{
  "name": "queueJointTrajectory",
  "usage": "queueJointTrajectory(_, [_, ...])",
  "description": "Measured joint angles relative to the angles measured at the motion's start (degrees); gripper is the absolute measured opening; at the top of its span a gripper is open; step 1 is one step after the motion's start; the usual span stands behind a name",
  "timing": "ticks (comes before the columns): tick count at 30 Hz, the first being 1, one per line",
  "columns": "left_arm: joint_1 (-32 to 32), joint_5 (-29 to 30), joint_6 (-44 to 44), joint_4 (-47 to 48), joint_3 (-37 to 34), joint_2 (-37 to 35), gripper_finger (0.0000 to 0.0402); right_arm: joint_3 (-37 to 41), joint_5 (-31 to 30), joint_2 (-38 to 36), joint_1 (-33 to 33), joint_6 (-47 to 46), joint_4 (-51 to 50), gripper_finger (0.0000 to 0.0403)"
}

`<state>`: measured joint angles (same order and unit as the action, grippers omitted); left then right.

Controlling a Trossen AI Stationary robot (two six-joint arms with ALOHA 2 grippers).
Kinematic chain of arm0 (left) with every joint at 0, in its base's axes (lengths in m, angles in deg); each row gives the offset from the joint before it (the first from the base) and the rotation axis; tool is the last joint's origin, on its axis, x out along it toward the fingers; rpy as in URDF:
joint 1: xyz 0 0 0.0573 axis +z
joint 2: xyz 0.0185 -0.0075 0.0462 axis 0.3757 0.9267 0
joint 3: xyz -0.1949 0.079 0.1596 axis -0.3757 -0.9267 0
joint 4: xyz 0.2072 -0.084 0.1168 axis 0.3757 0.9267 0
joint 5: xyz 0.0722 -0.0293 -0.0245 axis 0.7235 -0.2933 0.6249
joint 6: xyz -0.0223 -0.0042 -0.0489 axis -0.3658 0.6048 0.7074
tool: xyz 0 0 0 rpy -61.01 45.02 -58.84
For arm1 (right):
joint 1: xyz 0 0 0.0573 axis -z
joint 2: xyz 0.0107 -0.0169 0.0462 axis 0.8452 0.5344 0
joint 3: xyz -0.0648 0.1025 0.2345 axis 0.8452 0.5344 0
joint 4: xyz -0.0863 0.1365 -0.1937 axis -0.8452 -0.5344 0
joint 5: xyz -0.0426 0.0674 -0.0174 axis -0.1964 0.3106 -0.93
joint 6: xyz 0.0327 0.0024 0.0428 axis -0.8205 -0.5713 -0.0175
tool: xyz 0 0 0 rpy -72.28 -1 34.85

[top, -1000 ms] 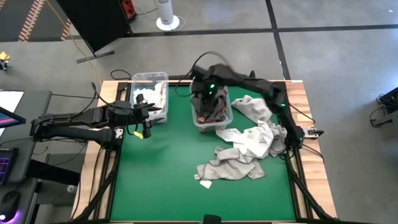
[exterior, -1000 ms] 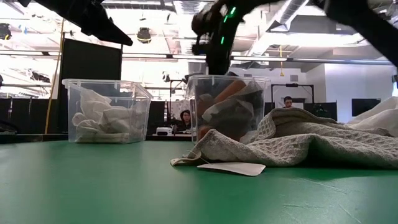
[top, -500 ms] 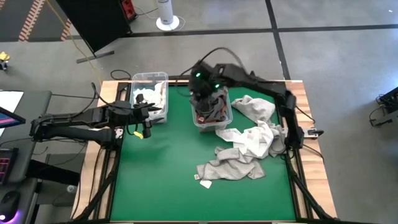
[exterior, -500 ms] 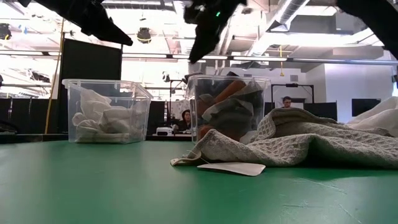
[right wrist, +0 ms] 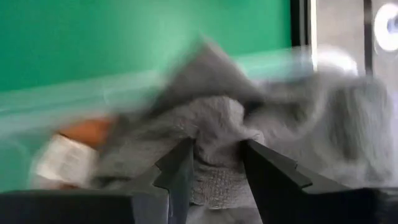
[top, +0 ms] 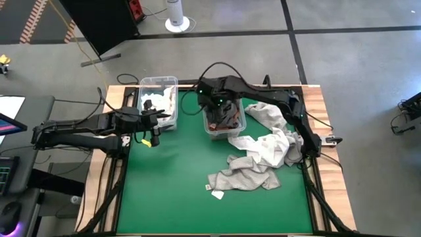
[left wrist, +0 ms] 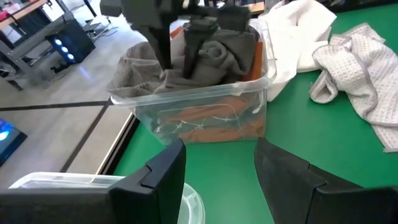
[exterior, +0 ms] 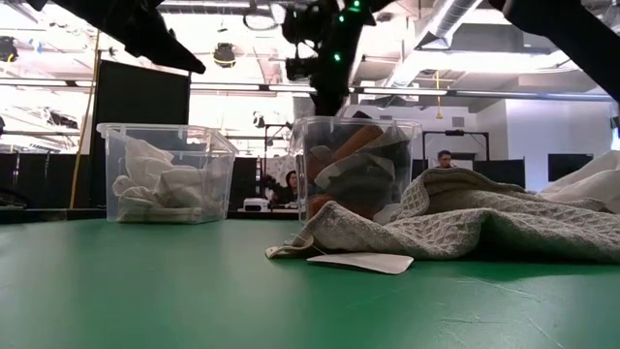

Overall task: Sort towels by color in basket
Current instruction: Put the dark gray towel into the right transparent bin

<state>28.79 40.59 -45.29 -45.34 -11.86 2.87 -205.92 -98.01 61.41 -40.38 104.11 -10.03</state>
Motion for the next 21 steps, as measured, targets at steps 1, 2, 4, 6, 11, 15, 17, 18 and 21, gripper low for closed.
queueJointTrajectory(1, [0.00,0.01,0.00,-0.02,-0.02,0.00,0.0183,0.04,-0.10,0.10,0.58,-0.75,-1.06,0.0177])
queueJointTrajectory(2, [0.00,-0.01,-0.02,0.02,0.00,0.00,0.0183,0.04,0.00,0.47,1.16,-1.26,-1.61,0.0177])
queueJointTrajectory(4, [0.00,0.01,-0.01,0.02,0.00,0.00,0.0183,-0.07,0.06,1.85,1.97,-1.61,-1.68,0.0177])
queueJointTrajectory(6, [0.00,-0.01,-0.02,0.05,0.00,0.00,0.0183,-0.07,0.12,3.88,2.43,-1.59,-2.17,0.0177])
queueJointTrajectory(11, [0.00,0.01,-0.03,0.07,-0.02,-0.07,0.0183,-0.18,1.21,9.94,2.89,-0.09,-2.20,0.0177])
queueJointTrajectory(15, [0.00,0.01,-0.06,0.67,0.18,-1.63,0.0183,-0.35,5.60,12.53,3.70,-0.07,-1.59,0.0177])
queueJointTrajectory(17, [0.00,0.01,0.09,1.52,0.61,-2.85,0.0183,-0.35,7.10,12.61,3.98,-0.03,-1.74,0.0177])
queueJointTrajectory(18, [0.00,0.00,0.24,1.95,0.63,-3.58,0.0183,-0.40,7.15,12.29,3.93,-0.05,-1.93,0.0177])
queueJointTrajectory(21, [0.00,0.01,0.95,2.75,0.65,-5.66,0.0183,-0.58,7.19,9.90,3.76,-0.79,-2.99,0.0177])
